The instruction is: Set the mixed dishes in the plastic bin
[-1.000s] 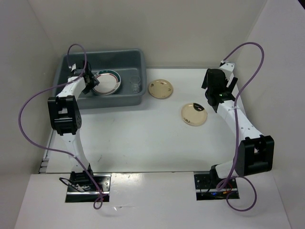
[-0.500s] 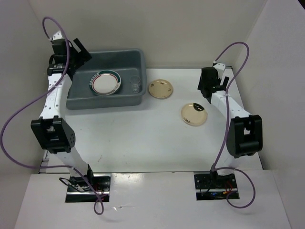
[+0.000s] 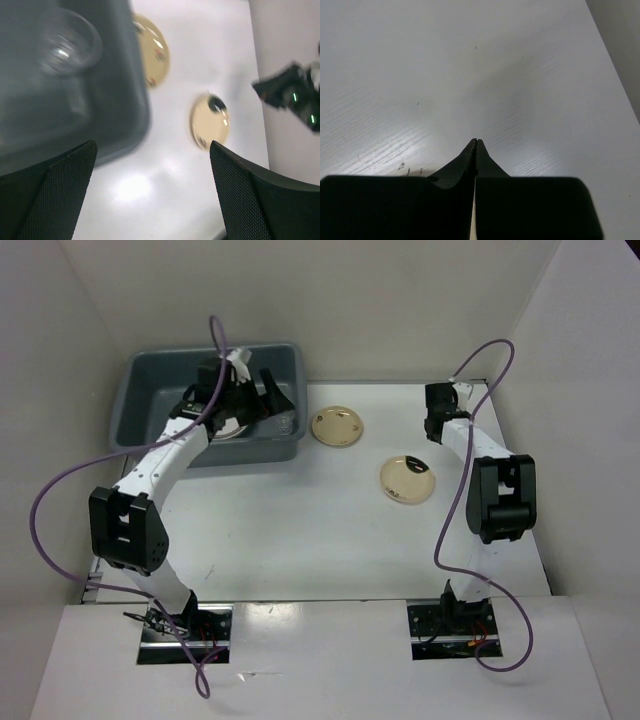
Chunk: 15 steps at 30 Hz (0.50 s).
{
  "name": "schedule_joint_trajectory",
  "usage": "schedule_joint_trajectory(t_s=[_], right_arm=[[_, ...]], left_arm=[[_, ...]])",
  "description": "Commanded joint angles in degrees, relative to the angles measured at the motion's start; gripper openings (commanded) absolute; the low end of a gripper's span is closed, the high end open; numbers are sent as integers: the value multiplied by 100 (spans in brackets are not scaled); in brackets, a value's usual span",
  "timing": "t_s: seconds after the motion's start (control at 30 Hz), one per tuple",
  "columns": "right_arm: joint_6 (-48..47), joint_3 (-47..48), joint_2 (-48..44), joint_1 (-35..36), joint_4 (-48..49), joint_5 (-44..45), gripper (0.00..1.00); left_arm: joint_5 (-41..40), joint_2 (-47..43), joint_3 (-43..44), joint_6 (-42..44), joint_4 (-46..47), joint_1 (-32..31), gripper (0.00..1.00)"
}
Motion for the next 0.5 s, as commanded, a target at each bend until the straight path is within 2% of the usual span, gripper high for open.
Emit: schedule_joint_trajectory(t_s=[0.0,0.17,0.47], right_arm=[[295,308,88,-98,-283,-57,1],[612,195,518,-151,-854,-407,1],[726,70,870,-151,-908,-1217,1]], left_arm=[[376,-137,-159,-84,228,-375,100],[428,-190,-545,-154,280,-701,100],[376,-366,-792,-207,332,-702,100]])
